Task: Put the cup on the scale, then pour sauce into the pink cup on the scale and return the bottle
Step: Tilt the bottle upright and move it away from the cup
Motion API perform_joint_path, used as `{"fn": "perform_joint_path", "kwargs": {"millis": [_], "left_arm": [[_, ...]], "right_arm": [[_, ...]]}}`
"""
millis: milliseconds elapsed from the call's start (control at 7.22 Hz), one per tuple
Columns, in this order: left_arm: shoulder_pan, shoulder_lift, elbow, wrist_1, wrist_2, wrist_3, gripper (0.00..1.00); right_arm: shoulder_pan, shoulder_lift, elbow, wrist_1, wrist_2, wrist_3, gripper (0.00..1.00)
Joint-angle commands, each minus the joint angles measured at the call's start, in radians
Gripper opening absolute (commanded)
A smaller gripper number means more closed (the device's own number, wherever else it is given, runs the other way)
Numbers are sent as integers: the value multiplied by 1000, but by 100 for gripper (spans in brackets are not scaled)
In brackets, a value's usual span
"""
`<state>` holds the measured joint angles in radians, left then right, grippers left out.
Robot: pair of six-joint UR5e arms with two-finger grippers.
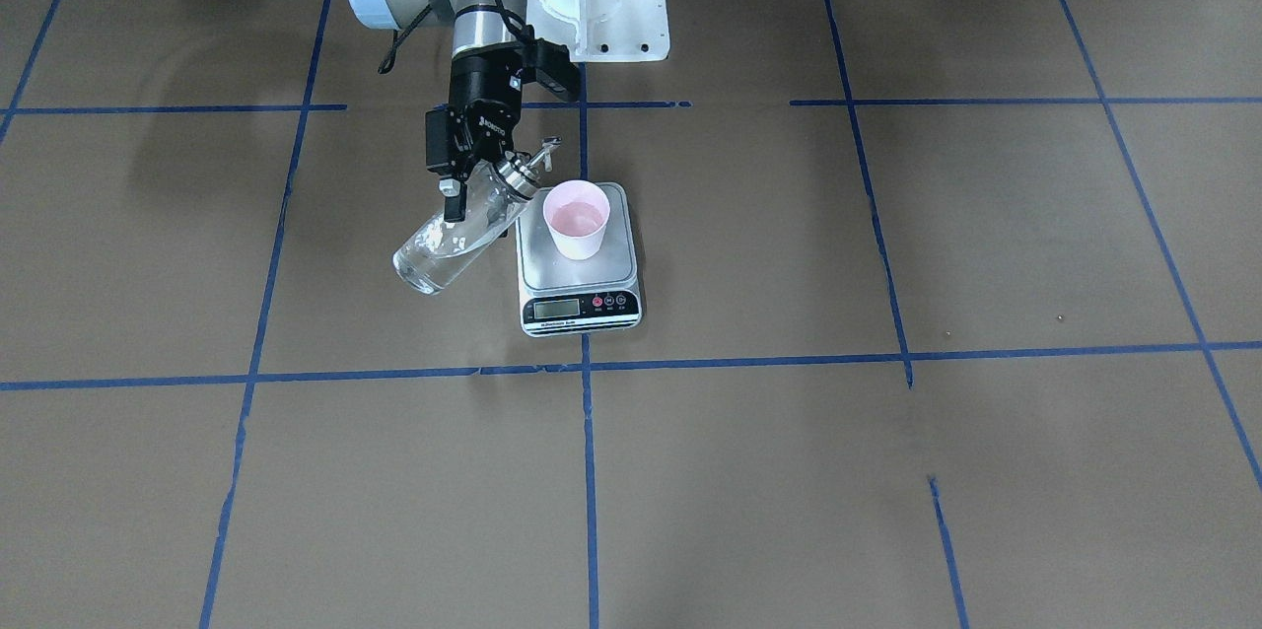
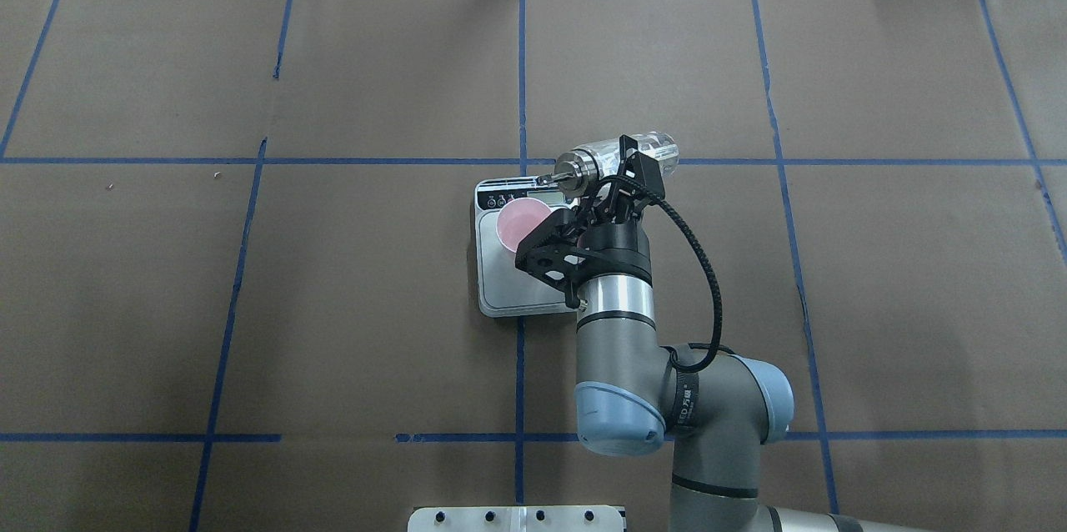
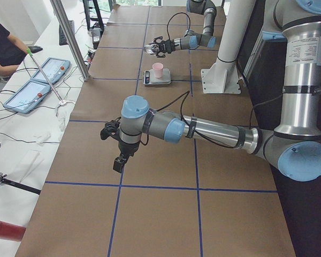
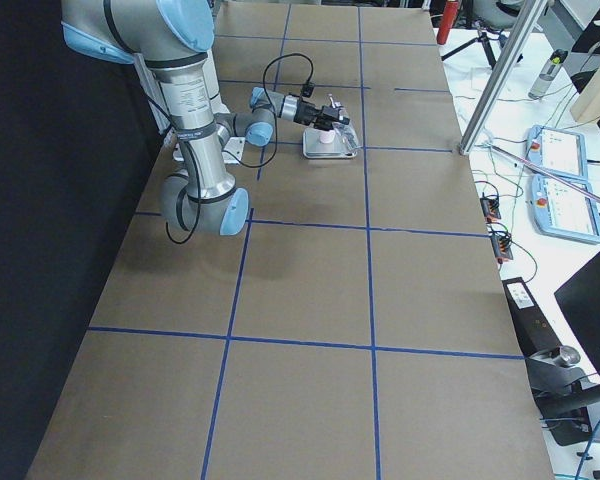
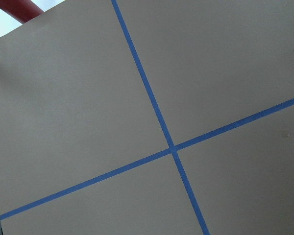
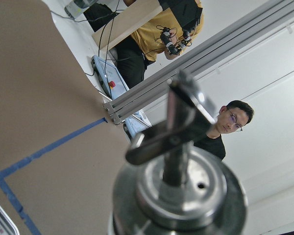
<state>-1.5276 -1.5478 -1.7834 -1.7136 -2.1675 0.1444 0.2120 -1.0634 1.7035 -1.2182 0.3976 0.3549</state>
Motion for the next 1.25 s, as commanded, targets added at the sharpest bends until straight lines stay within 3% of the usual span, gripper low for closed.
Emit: {"fn": "perform_joint_path", "kwargs": {"millis": [0, 416, 693, 970, 1108], "left_arm": [[0, -1, -5, 0, 0, 0, 100], [-13, -2, -13, 0, 0, 0, 100], [-14, -2, -22, 0, 2, 0, 100], [-20, 2, -53, 5, 2, -3, 100], [-20, 2, -56, 6, 2, -3, 100]], "right_arm": [[4, -4, 10, 48, 42, 211, 0], [27, -35, 99, 48, 127, 413, 0], [81, -151, 232, 48, 284, 661, 0], [110, -177, 248, 43, 357, 773, 0], [147, -217, 249, 43, 436, 885, 0]]}}
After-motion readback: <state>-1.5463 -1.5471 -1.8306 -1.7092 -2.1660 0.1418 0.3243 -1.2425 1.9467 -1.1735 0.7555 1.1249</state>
